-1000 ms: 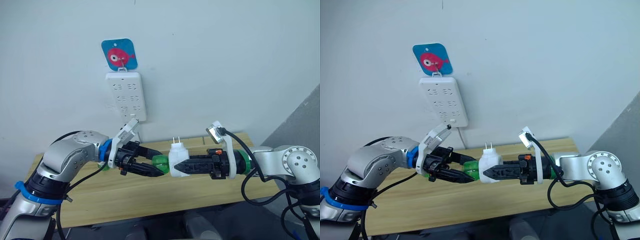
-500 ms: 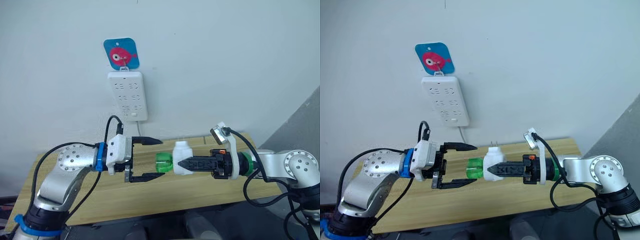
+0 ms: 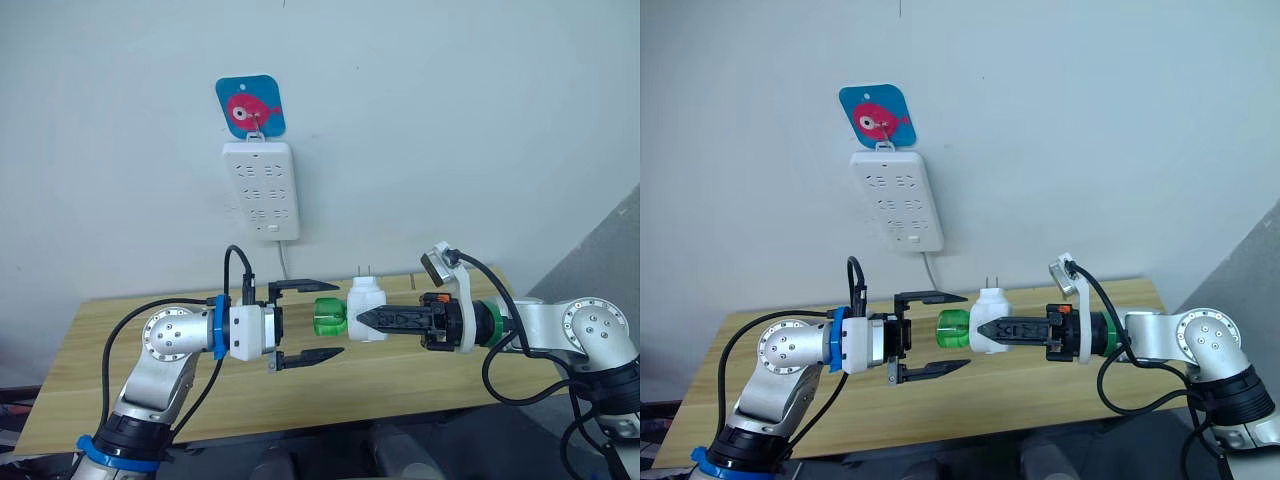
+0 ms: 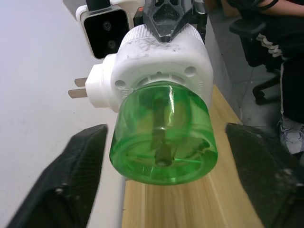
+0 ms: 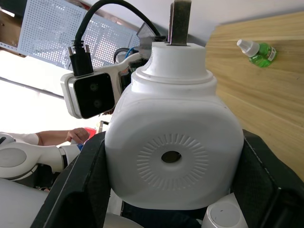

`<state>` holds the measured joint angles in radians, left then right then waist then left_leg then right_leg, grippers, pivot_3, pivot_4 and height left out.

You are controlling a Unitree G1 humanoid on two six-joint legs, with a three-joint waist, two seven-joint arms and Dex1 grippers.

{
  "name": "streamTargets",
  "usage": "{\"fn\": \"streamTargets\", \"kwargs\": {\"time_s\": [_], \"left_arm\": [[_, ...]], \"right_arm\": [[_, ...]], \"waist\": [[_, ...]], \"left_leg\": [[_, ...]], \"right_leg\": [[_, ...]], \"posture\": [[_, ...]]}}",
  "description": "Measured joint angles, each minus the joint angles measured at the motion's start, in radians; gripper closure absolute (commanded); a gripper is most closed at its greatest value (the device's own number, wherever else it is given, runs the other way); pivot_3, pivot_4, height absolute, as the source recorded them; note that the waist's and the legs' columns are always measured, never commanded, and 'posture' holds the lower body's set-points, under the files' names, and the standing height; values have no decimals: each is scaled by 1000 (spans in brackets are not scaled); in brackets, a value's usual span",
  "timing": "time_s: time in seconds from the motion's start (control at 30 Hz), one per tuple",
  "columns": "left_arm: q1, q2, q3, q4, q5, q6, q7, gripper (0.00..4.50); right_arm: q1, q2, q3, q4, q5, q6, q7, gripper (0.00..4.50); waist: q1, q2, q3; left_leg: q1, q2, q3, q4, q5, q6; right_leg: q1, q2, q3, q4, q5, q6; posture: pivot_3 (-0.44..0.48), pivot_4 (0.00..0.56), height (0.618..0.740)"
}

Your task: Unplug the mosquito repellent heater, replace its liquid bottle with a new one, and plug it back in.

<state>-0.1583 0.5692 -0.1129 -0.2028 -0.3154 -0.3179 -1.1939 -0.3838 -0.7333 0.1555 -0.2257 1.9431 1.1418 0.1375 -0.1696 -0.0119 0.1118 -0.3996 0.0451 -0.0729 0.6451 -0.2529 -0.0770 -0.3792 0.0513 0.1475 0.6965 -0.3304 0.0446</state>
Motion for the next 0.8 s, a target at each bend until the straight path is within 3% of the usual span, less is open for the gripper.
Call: {"fn": "streamTargets", "kwargs": {"time_s": [0.1,0.3,0.43,0.53,0.63,0.8], "left_arm": [[-4,5,0,8,-21,4,-16,2188],[-15,26,-4,6,-50,43,-34,2258],[-52,168,-51,-88,-162,377,-40,2258],[-141,287,-78,-153,-369,807,-39,2258],[-213,319,-70,-144,-554,1105,-18,2258],[-229,306,-58,-140,-603,1192,5,2258]], "right_arm": [[5,3,-2,-2,0,4,-7,1496],[7,10,-2,-7,4,3,-21,1496],[10,6,24,-21,-3,10,-28,1496],[-9,-6,25,-72,-73,29,21,1496],[-21,-7,20,-102,-124,28,80,1496],[-22,-11,14,-104,-156,25,120,1496]], "waist": [[-2,0,0],[-2,0,0],[-7,1,1],[-10,0,1],[-15,1,1],[-22,0,2]], "left_leg": [[0,0,0,0,0,0],[0,0,0,0,0,0],[0,0,-2,0,0,0],[0,0,-3,0,0,0],[0,0,-3,0,0,0],[0,0,-3,-1,0,0]], "right_leg": [[0,0,0,0,0,0],[0,0,0,0,0,0],[0,1,-2,1,0,0],[0,1,-3,1,0,0],[0,1,-4,1,0,0],[-1,1,-4,0,0,0]], "posture": [[-167,85,740],[-167,82,740],[-163,81,740],[-164,81,740],[-170,79,740],[-170,79,740]]}}
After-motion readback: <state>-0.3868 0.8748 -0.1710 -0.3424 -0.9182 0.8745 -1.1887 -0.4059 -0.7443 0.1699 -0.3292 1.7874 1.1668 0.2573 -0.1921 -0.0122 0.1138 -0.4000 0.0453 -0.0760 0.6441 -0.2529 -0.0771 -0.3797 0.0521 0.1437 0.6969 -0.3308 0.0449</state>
